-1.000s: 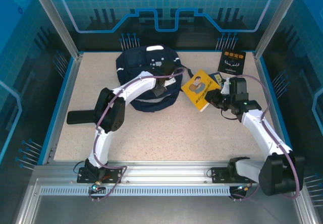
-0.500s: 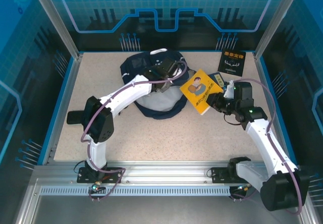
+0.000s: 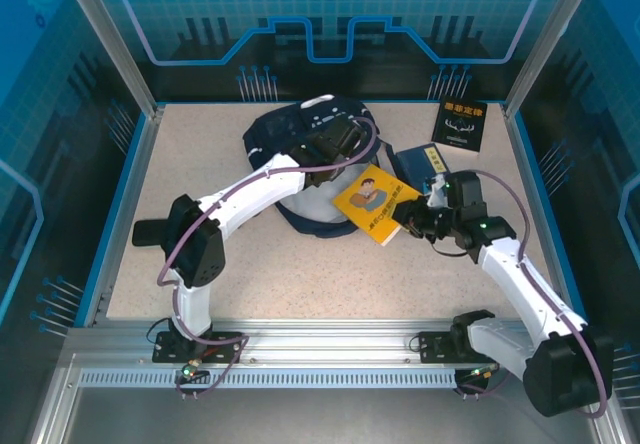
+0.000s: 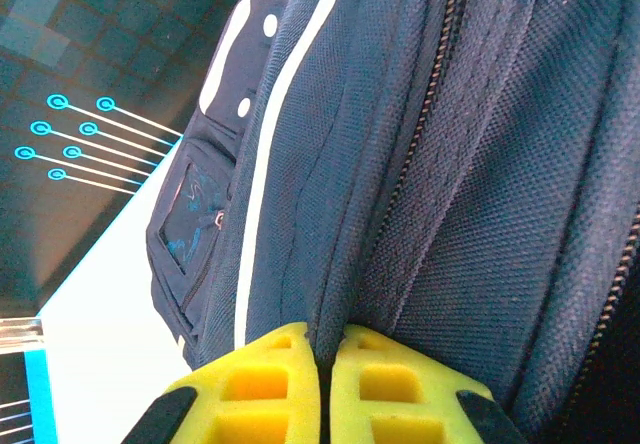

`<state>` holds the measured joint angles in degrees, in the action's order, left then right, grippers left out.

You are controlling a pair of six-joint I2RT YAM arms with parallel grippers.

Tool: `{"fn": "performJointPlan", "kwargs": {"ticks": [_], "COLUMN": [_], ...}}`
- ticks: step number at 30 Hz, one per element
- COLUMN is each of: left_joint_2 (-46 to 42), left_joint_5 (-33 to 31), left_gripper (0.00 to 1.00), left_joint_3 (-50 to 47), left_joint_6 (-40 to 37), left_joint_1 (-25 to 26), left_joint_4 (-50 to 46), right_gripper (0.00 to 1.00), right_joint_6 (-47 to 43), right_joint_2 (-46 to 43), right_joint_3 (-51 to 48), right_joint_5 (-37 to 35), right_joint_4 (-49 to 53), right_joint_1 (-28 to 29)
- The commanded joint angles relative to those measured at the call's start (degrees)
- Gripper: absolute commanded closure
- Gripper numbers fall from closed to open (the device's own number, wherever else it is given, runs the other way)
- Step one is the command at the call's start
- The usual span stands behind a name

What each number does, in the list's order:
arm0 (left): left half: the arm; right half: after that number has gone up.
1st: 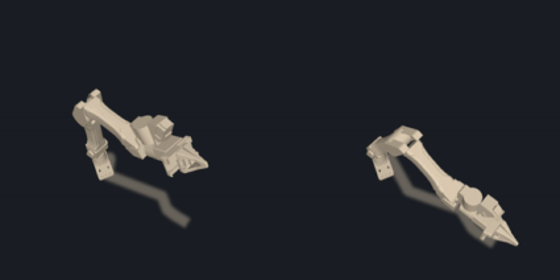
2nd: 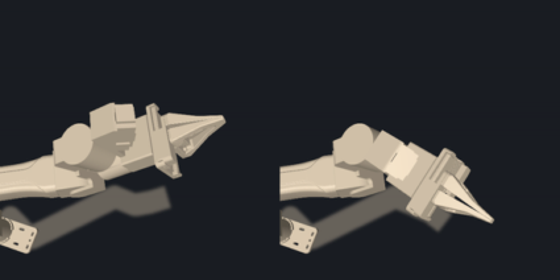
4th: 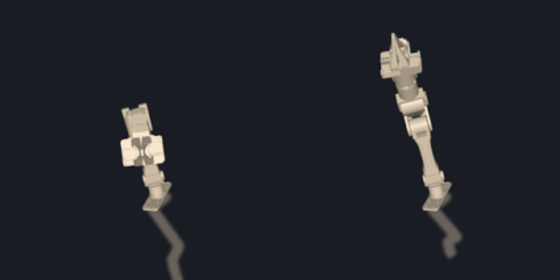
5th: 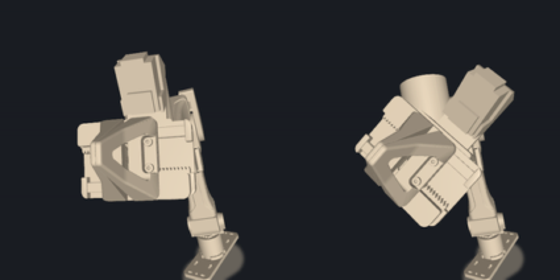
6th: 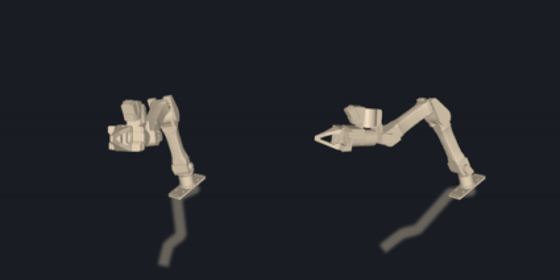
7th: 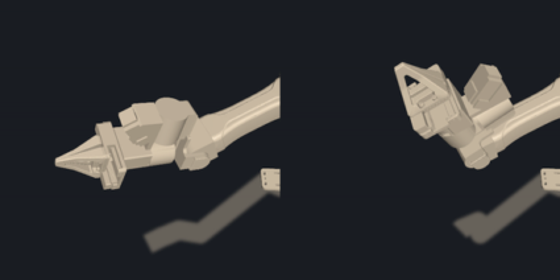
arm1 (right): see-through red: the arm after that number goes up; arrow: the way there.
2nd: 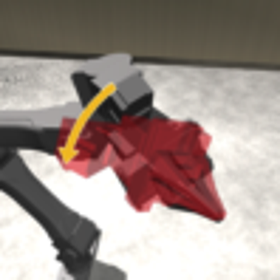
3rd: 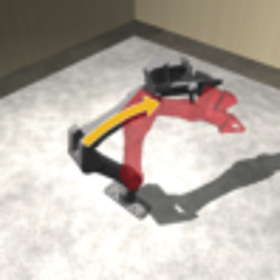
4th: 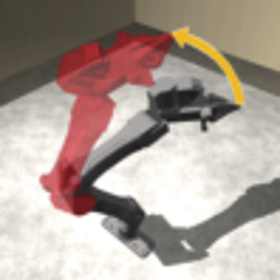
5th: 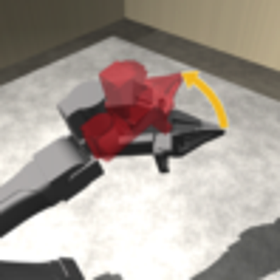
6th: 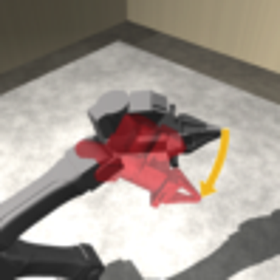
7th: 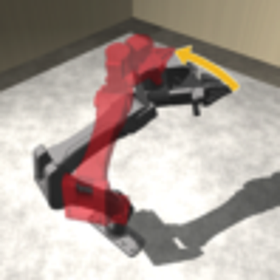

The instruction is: Pack the student bag

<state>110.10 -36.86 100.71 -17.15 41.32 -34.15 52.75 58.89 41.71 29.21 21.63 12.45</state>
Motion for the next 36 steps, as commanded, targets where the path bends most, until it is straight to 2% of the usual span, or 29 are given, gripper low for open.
{"fn": "performJointPlan", "kwargs": {"ticks": [1, 5, 11, 17, 20, 23, 31, 36], "left_joint_2": [-6.6, -8.9, -12.3, -13.8, -13.8, -13.8, -12.2, -11.0], "left_joint_5": [-3.1, -3.6, -3.5, -3.5, -3.5, -3.9, -3.8, -3.0], "left_gripper": [0.99, 1.0, 1.0, 1.0, 1.0, 1.0, 1.0, 1.0], "left_joint_3": [1.8, 1.9, 2.2, 1.9, 1.9, 2.2, 3.4, 4.6], "left_joint_6": [3.3, 4.6, 6.2, 6.6, 7.4, 9.0, 14.5, 15.2], "left_joint_1": [1.3, 1.9, 2.8, 4.4, 4.9, 5.0, 4.9, 4.9], "left_joint_4": [4.6, 3.2, 0.4, -0.8, -0.8, -0.8, -1.4, -2.7], "right_gripper": [0.98, 0.98, 0.98, 0.98, 0.98, 0.98, 0.97, 0.94], "right_joint_6": [5.5, 10.6, 14.7, 14.2, 16.1, 18.9, 25.5, 27.6], "right_joint_2": [1.8, 7.2, 12.7, 17.4, 19.9, 22.9, 32.4, 40.4], "right_joint_3": [1.9, 4.0, 6.3, 10.6, 10.8, 11.4, 13.9, 19.0], "right_joint_5": [3.1, 1.6, -5.9, -15.2, -22.0, -25.7, -29.8, -27.5], "right_joint_4": [-13.4, -20.8, -28.4, -27.7, -28.7, -30.1, -35.3, -36.1], "right_joint_1": [3.3, 6.3, 10.4, 15.1, 17.0, 18.1, 18.4, 18.4]}}
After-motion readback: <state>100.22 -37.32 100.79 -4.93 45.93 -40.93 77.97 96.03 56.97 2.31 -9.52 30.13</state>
